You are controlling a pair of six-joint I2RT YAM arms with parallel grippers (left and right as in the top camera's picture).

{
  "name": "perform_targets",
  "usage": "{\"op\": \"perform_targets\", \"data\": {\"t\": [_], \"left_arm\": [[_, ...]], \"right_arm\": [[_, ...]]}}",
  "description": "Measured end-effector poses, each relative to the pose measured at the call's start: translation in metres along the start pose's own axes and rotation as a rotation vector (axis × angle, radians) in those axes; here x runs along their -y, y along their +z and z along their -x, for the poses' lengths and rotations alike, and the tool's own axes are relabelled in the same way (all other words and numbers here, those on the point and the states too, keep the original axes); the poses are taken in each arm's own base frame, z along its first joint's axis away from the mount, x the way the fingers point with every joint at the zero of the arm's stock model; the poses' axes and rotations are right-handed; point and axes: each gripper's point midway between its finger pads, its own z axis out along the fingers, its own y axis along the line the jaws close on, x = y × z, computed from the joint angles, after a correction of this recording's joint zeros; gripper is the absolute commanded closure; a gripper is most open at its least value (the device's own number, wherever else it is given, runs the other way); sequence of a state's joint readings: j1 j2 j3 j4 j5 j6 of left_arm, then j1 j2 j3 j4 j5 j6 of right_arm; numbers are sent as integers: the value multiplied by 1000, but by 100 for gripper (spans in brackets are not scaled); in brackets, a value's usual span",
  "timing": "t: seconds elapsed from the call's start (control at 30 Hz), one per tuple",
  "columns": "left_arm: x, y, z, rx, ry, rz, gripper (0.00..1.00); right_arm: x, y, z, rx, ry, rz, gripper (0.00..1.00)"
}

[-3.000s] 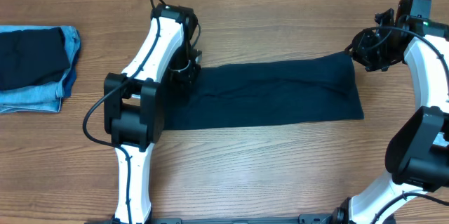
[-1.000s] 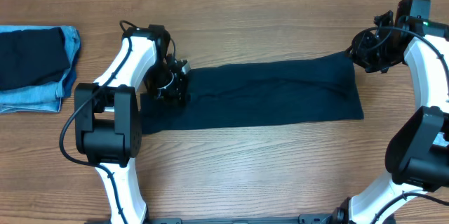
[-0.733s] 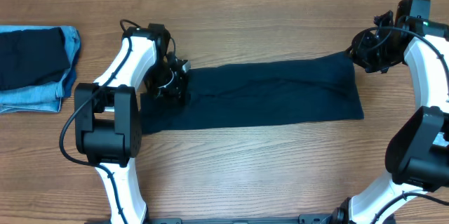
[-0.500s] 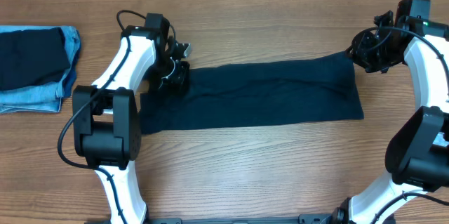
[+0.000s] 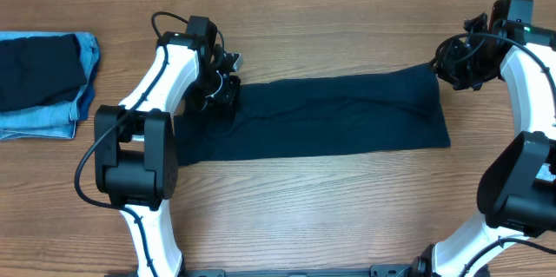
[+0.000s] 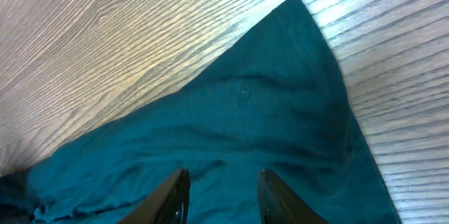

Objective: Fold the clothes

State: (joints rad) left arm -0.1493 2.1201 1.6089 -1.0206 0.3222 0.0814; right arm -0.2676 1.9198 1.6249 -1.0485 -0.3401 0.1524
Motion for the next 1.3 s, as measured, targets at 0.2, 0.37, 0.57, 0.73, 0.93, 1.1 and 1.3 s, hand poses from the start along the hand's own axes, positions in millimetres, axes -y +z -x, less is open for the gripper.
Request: {"op": "perform_targets", "data": {"t": [0.2,0.37,0.57,0.73,0.93,1.1,1.3], "left_arm": [[3,-1,-25,-102,-28,-5,78],[4,4,-28,-113,-9,26,76],[1,10,-25,-94,1,43,71],[-3,20,-20,-59,12,49,73],[-6,29,-24,-44,15,49,75],[-6,29,-25,-45,15,49,75],[-6,29,-26,-49,14,49,74]], "right_arm": [[1,0,-2,-10,4,-3,65],[1,0,-2,-10,4,-3,65],[1,0,-4,-16,6,-4,65],[1,0,-4,-17,7,-4,65],[1,0,-6,-22,5,-6,50],[2,1,-6,-26,11,-10,48],[23,16,-23,-113,50,-94,37]]}}
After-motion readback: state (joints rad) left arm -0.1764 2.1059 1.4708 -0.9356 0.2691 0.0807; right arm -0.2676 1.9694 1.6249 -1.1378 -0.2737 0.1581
